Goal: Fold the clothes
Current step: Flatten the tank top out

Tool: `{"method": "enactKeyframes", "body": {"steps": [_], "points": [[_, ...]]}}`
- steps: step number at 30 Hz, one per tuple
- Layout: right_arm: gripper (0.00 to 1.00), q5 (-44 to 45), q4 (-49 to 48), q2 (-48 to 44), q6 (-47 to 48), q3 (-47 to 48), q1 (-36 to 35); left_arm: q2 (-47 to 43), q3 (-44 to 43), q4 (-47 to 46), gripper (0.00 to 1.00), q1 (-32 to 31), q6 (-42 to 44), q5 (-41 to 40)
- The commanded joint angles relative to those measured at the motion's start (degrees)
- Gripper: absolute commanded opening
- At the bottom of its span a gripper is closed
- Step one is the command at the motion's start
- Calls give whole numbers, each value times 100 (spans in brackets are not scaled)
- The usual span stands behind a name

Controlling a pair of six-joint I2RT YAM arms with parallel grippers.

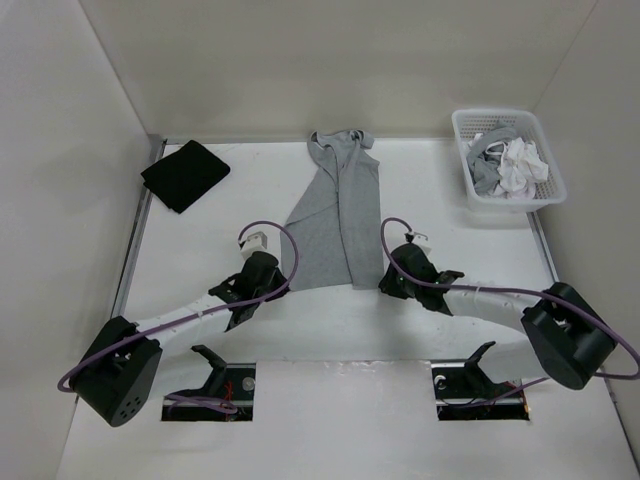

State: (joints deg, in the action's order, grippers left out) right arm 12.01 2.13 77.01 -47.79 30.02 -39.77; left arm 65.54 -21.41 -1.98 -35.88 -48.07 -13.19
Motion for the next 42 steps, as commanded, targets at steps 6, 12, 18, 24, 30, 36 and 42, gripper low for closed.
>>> {"method": "enactKeyframes", "body": {"steps": [6, 12, 18, 24, 30, 36, 42], "points": [[6, 125, -292, -107, -20, 4, 62, -155, -21, -242, 0, 77, 79, 9], [0, 846, -109, -1361, 278, -5, -131, -681, -319, 74, 0, 86, 193, -17], [0, 2284, 2348, -3734, 963, 1563, -876, -2271, -1618, 1426, 0, -81, 491, -491], [0, 3982, 3609, -4221, 1649, 3745, -2274, -3082, -3218, 2149, 0, -2, 957, -913], [0, 6084, 3058, -3501, 3405, 5733, -4367, -3039, -4976, 2140, 0, 15, 1397, -1475], [0, 5612, 705, -3061, 5260, 5305, -4422, -2494, -5418, 1886, 0, 94, 1678, -1625], [0, 3228, 882, -2246, 4274, 4864, -1617, -1186, -4707, 1236, 0, 1252, 1390, -1451]]}}
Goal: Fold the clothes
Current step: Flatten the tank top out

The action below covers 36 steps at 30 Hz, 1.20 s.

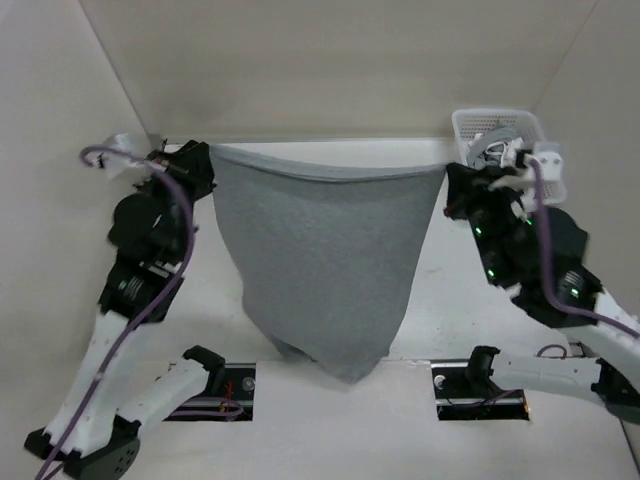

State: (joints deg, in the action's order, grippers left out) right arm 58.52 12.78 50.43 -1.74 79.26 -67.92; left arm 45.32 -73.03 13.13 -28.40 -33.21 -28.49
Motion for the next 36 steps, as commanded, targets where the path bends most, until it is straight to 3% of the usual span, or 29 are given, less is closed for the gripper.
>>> {"method": "enactKeyframes", "body": {"steps": [1, 4, 5, 9, 14, 18, 20, 24, 27, 32, 36], "points": [[0, -2249, 30, 702, -823, -43, 1920, 1151, 613, -380, 0, 829, -402, 289], [0, -4212, -64, 1677, -1731, 158, 3960, 2031, 677, -670, 0, 1612, -1090, 1036], [0, -4505, -160, 1959, -1873, 290, 4193, 2286, 529, -784, 0, 1727, -1134, 1125], [0, -4823, -162, 3197, -1909, 1737, 4669, 3060, -533, -812, 0, 1904, -960, 1065], [0, -5044, 1084, 4798, -1839, 5058, 5012, 4010, -2633, -408, 0, 2176, -731, 1407], [0, -5044, 1876, 5476, -1707, 7186, 5021, 4072, -3619, -293, 0, 2308, -555, 1478], [0, -5035, 1992, 5512, -1681, 7559, 5012, 4055, -3972, -240, 0, 2344, -450, 1478], [0, -5017, 2045, 5101, -1663, 7175, 5030, 3941, -4158, -275, 0, 2361, -186, 1434], [0, -5000, 1922, 4539, -1602, 6149, 5021, 3713, -3746, -319, 0, 2344, -159, 1390], [0, -4824, 694, 2713, -1523, 2471, 4855, 2739, -1753, -767, 0, 2116, -159, 1057], [0, -4692, -256, 1112, -1908, -591, 4442, 1324, 759, -1145, 0, 1739, -273, 600]]}}
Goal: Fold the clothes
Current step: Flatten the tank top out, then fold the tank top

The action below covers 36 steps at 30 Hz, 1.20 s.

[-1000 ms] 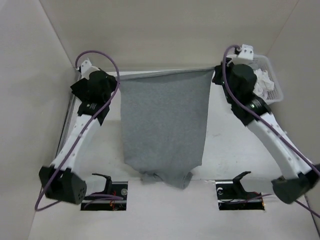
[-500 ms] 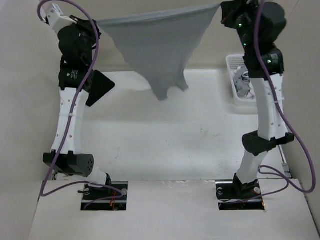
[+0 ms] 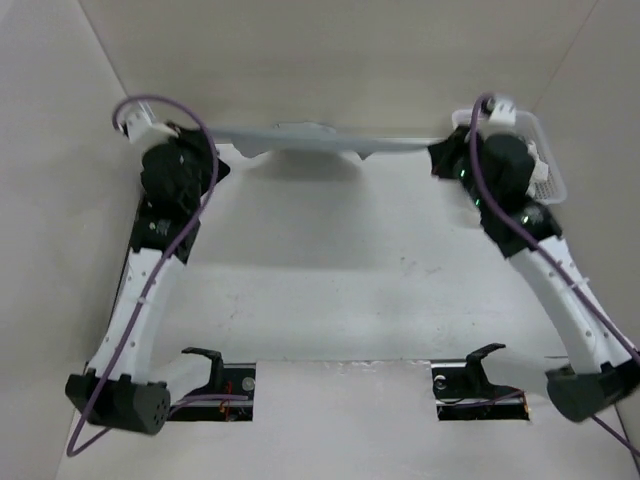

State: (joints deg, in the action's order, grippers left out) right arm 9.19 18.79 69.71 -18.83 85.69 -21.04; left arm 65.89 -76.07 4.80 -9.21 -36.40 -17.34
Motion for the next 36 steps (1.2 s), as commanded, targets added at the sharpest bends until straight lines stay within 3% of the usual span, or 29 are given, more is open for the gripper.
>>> {"method": "enactKeyframes", "body": {"steps": [1, 4, 7, 14, 17, 20, 23, 28, 31, 36], "points": [[0, 285, -1033, -1237, -339, -1944, -404, -1118, 1686, -321, 0, -303, 37, -655], [0, 487, -1202, -2336, -919, -3581, -966, -2357, 3208, 63, 0, -620, -103, -919], [0, 697, -843, -3145, -1376, -4462, -1677, -3535, 3949, 1282, 0, -814, -560, -885], [0, 1374, 1238, -4491, -2851, -5343, -3672, -5287, 3934, 4044, 0, -1280, -1588, -507], [0, 1690, 1689, -4633, -3556, -5396, -4560, -5455, 3811, 4424, 0, -1324, -1782, -489], [0, 2173, 1612, -4196, -3733, -5283, -5203, -5306, 3845, 4224, 0, -1245, -1774, -542], [0, 2176, 998, -3309, -2981, -5019, -4671, -4719, 4126, 3426, 0, -1184, -1704, -533], [0, 631, -925, -1982, -1626, -4606, -2335, -2919, 4014, 1195, 0, -965, -1502, -761], [0, -178, -1754, -876, -1378, -3914, -1033, -1576, 3417, 69, 0, -570, -1378, -789], [0, -936, -2326, 1444, -1386, -2254, 217, 1123, 1582, -883, 0, 178, -1221, -191]]}}
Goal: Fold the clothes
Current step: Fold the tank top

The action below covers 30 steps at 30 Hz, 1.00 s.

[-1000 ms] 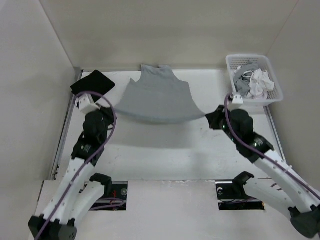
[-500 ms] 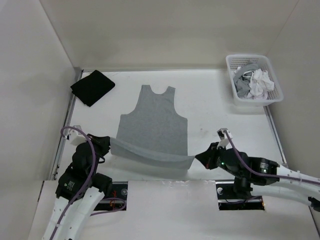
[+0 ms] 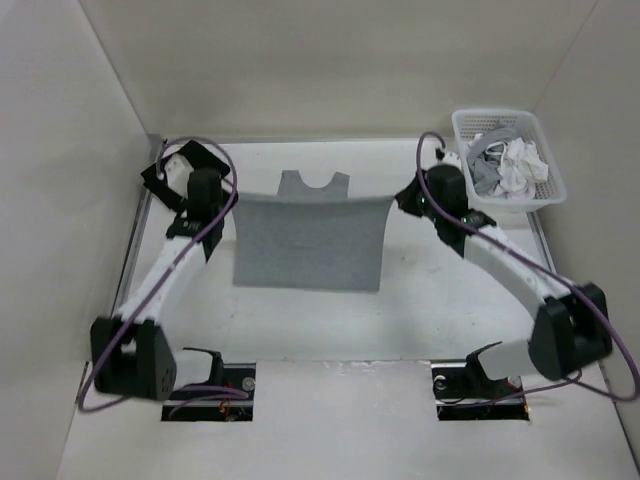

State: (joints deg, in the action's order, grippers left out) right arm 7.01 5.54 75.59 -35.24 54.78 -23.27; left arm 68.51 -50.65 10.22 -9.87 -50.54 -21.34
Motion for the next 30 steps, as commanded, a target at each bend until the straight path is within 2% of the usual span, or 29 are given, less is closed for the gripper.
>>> {"method": "enactKeyframes", "body": {"steps": [1, 3, 4, 6, 8, 10, 13, 14, 18, 19, 23, 26, 30], "points": [[0, -814, -985, 1365, 229, 1285, 581, 1414, -1364, -1470, 1, 270, 220, 227], [3, -1060, -801, 2332, 202, 2251, 775, 2425, -2190, -1400, 5, 341, 378, 210], [10, -1183, -678, 2798, 176, 2734, 802, 2900, -2586, -1295, 10, 385, 440, 270], [33, -1298, -354, 3521, 193, 3518, 793, 3553, -3177, -857, 27, 481, 467, 411], [50, -1228, -212, 3682, 185, 3653, 784, 3661, -3145, -706, 39, 508, 405, 420], [57, -1088, -403, 3464, 167, 3173, 776, 3241, -2550, -854, 40, 482, 335, 237], [55, -877, -983, 2735, 88, 1909, 618, 2213, -1118, -1424, 37, 289, 274, -124], [50, -807, -1202, 2420, 27, 1356, 530, 1706, -383, -1687, 35, 149, 212, -194], [8, -630, -2108, 1303, -386, -693, 39, 455, 1370, -1839, 33, -133, -51, -81], [4, -622, -2266, 1074, -500, -1097, -102, 183, 1739, -1787, 33, -134, -191, 76], [6, -569, -2488, 379, -676, -2084, -577, -417, 2708, -1760, 36, 59, -430, 1007], [16, -402, -2453, -26, -721, -2471, -762, -540, 3087, -1786, 38, 305, -491, 1605], [28, -279, -2444, -352, -729, -2832, -789, -488, 3404, -1962, 39, 586, -571, 1879]]}}
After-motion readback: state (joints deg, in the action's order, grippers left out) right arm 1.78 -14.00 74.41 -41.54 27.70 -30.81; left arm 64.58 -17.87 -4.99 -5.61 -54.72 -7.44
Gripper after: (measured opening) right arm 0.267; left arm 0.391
